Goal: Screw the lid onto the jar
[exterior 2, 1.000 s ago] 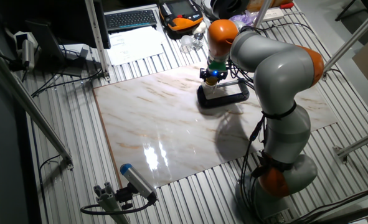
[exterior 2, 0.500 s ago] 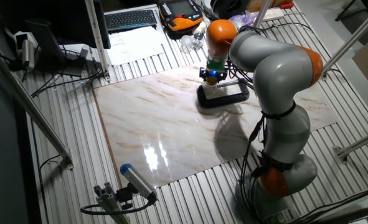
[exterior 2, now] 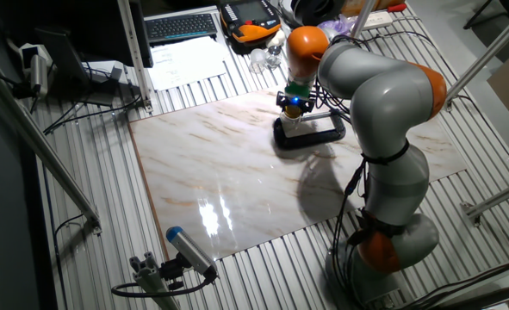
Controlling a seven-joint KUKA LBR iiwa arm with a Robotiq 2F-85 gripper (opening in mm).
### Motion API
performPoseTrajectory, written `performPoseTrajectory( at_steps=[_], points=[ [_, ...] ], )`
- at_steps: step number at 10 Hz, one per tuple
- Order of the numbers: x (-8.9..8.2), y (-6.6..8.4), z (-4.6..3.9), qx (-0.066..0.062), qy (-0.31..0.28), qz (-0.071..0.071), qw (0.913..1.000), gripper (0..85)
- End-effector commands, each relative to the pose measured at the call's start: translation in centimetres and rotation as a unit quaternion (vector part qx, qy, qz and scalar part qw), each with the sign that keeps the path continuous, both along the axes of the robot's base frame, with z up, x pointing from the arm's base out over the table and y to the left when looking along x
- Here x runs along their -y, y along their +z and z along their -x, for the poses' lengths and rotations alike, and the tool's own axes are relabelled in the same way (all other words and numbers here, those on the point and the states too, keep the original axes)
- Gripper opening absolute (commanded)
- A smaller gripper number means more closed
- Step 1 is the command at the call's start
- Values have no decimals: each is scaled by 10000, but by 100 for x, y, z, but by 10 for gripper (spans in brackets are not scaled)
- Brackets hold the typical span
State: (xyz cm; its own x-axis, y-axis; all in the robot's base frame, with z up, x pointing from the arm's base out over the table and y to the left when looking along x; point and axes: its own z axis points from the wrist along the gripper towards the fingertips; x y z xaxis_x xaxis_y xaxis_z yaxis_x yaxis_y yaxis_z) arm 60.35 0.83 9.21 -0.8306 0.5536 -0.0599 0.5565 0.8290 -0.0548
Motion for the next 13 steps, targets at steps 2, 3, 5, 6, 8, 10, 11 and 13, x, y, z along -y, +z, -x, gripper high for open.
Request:
performPoseTrajectory(
  at_steps=[2, 3, 5, 6, 8, 10, 11, 13],
  points=[
    [-4, -9, 3, 11, 10, 39, 10000, 340],
    [-9, -13, 4, 26, 10, 59, 10000, 510],
    [-10, -17, 3, 44, -47, 117, 9999, 680],
    [-11, -17, 3, 49, -70, 130, 9999, 680],
    [-10, -19, 2, 44, -32, 117, 9999, 850],
    [-9, -18, 2, 35, -14, 84, 10000, 850],
    [-9, -18, -2, 41, 32, 78, 10000, 850],
    [15, 34, -28, 42, 516, -94, 9986, 850]
  ],
)
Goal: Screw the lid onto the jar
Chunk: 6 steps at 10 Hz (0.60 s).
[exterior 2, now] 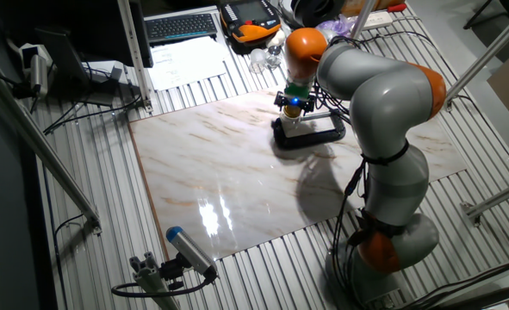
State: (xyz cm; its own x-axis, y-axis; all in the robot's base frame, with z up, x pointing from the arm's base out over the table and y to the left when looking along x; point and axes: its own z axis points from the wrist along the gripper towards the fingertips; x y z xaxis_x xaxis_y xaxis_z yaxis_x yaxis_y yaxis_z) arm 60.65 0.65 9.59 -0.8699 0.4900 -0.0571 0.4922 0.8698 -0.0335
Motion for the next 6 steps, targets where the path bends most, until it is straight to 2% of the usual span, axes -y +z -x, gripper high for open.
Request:
performPoseTrajectory(
  at_steps=[1, 3, 4, 6],
  points=[
    [16, 21, 2, 6, 461, -43, 9989, 850],
    [48, 36, -13, 0, 1402, -92, 9901, 850],
    [75, 49, -32, -33, 1778, -239, 9838, 850],
    [91, 91, -65, -89, 2498, -325, 9677, 850]
  ],
)
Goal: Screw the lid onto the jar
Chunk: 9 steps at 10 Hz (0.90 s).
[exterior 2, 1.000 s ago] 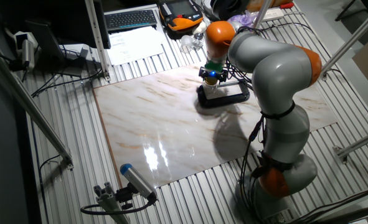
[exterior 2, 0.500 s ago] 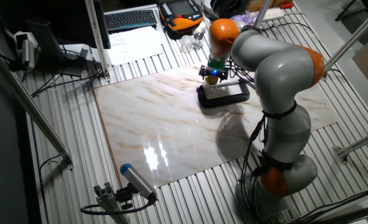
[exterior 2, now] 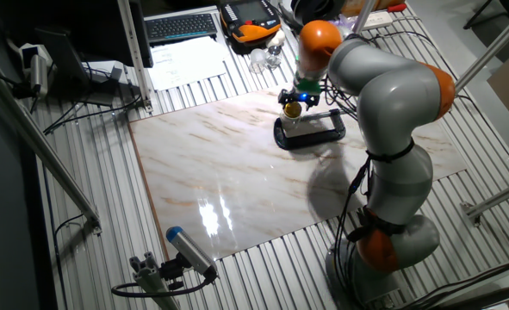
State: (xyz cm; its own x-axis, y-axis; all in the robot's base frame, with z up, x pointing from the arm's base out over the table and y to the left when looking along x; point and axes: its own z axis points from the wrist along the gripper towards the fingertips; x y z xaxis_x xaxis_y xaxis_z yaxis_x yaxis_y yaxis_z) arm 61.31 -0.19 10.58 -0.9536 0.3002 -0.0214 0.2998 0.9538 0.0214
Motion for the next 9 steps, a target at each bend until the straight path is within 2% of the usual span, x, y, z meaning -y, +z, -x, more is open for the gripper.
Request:
performPoseTrajectory(
  at_steps=[1, 2, 3, 5, 6, 9],
  points=[
    [-40, 23, -9, -22, 1686, 121, 9856, 850],
    [-86, 51, -22, -42, 1895, 235, 9816, 850],
    [-114, 59, -31, -17, 2125, 292, 9767, 850],
    [-113, 33, -48, 9, 2510, 140, 9679, 850],
    [-114, 25, -52, 1, 2651, 117, 9641, 850],
    [-132, 9, -61, -10, 2893, 186, 9571, 850]
  ],
)
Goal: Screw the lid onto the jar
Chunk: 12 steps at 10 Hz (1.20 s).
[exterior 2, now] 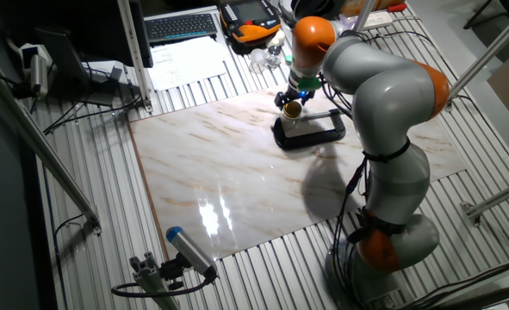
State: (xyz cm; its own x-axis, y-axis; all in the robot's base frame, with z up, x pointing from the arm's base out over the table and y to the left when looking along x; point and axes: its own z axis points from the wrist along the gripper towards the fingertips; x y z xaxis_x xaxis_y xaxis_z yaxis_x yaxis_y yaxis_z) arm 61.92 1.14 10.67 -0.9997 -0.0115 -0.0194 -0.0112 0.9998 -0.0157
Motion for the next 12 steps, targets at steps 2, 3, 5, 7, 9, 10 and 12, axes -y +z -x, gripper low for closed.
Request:
performPoseTrajectory(
  at_steps=[2, 3, 5, 7, 9, 10, 12],
  points=[
    [-14, -28, -21, -6, 1526, 33, 9883, 850],
    [-20, -42, -24, -14, 1587, 27, 9873, 850],
    [-16, -35, -22, -29, 1640, 30, 9864, 850],
    [17, -19, -16, -27, 1640, 14, 9864, 680],
    [52, -34, -8, -20, 1610, 20, 9869, 680],
    [52, -33, -6, -21, 1602, 28, 9871, 680],
    [41, -16, 9, -15, 1518, 97, 9884, 680]
  ],
)
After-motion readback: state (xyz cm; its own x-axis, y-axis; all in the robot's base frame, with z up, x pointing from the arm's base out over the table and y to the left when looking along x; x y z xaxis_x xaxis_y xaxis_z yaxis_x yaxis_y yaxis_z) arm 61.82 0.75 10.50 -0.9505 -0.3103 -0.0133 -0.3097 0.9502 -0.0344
